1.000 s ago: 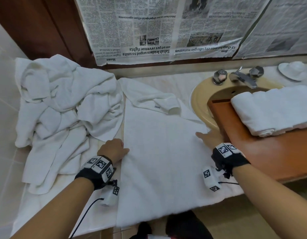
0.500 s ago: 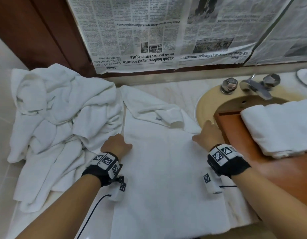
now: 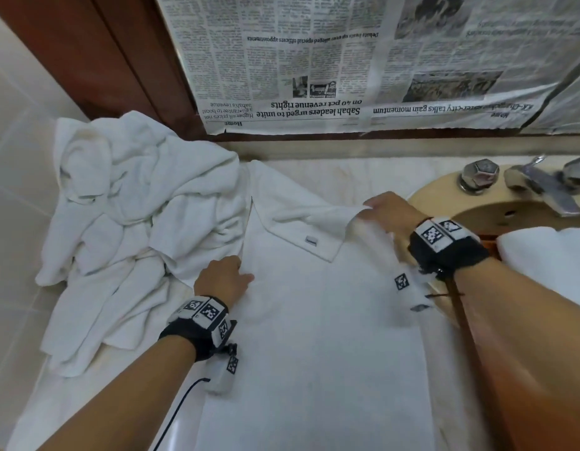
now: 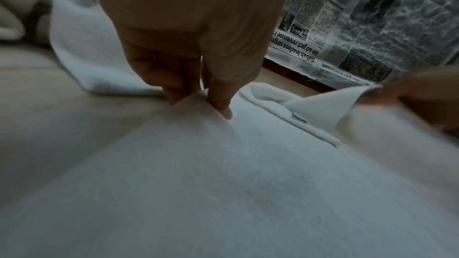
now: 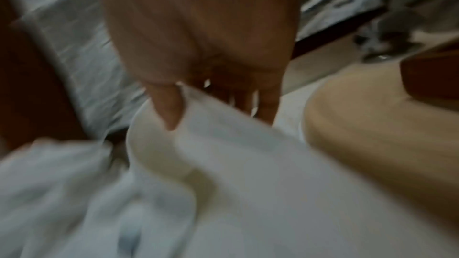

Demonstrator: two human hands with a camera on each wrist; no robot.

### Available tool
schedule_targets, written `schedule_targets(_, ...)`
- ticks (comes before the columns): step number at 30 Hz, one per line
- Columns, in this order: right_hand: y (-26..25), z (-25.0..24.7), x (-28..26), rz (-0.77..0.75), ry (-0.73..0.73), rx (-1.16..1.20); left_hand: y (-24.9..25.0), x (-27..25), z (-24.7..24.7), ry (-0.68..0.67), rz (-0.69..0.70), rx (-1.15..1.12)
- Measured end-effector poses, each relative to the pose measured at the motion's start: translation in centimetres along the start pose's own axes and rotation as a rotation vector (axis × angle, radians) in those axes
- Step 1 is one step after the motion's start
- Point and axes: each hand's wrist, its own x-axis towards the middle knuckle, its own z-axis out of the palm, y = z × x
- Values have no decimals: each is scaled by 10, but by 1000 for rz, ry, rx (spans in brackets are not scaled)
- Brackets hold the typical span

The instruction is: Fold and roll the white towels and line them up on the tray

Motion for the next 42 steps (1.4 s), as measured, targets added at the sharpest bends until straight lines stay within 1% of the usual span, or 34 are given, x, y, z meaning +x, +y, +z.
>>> schedule_targets(1, 0, -14, 3, 78, 15, 187, 0, -1, 1, -1, -7, -7)
schedule_targets(2, 4, -25, 8, 164, 75, 263, 0, -2, 2, 4, -10, -12)
schedule_targets(3, 10, -35, 10, 234, 132, 233, 0, -3, 2, 13, -12, -15)
schedule_targets(4, 17, -42, 12, 277, 174, 125, 1, -4, 3, 16, -17, -13)
schedule_targets(6, 25, -45, 16, 322, 186, -47, 2, -4, 4, 12, -30, -10)
schedule_targets(7, 24, -42, 15, 343, 186, -57, 2, -3, 5, 8, -37, -12)
schedule_targets(9, 17, -32, 11, 371, 238, -31, 1, -2, 7, 0, -47, -15)
schedule_targets(10, 16, -26, 11, 370, 279, -32, 0, -2, 8, -1, -48, -19)
schedule_targets(11, 15, -18, 10, 346, 294, -103, 0, -3, 8, 2, -46, -25)
schedule_targets(12, 16, -9, 7, 290, 299, -211, 0, -5, 8, 5, -46, -29)
schedule_targets(13, 16, -1, 0, 204, 295, -334, -1, -7, 8, 7, -43, -29)
schedule_targets(14, 18, 8, -5, 112, 280, -420, -1, -9, 7, 7, -41, -25)
schedule_targets(15, 21, 18, -9, 16, 228, -470, -1, -10, 7, 7, -38, -18)
schedule_targets(16, 24, 28, -13, -42, 143, -502, -1, -12, 6, 2, -36, -10)
schedule_targets(17, 27, 37, -16, -66, 67, -515, -2, -14, 5, -4, -31, -4)
schedule_targets(18, 30, 46, -18, -53, 5, -531, -3, -15, 4, -15, -25, 5)
schedule_targets(19, 34, 54, -20, -46, -29, -551, -4, -16, 4, -28, -18, 15)
schedule_targets(20, 38, 60, -25, -41, -43, -567, -6, -18, 3, -50, -11, 25)
schedule_targets(24, 46, 72, -49, -84, -14, -566, -12, -29, -2, -186, 37, 88)
schedule_targets(26, 49, 75, -60, -98, 3, -577, -12, -34, -7, -197, 50, 112)
schedule_targets(27, 50, 77, -64, -105, 11, -581, -10, -36, -10, -164, 49, 112)
schedule_targets(29, 52, 80, -72, -133, 6, -583, -2, -36, -14, -58, 77, 60)
schedule_targets(32, 52, 76, -71, -154, -34, -577, 18, -28, -18, 99, 203, -32)
schedule_targets(34, 50, 66, -63, -139, -11, -523, 33, -14, -21, 153, 299, -3)
schedule_targets(35, 49, 60, -56, -132, 46, -513, 39, -5, -23, 172, 338, 37)
schedule_targets(37, 49, 49, -41, -121, 160, -598, 50, 15, -29, 207, 386, 161)
schedule_targets(39, 51, 39, -25, -83, 163, -687, 57, 38, -39, 230, 402, 313)
schedule_targets(42, 50, 26, -5, -26, 131, -715, 68, 68, -53, 214, 420, 542)
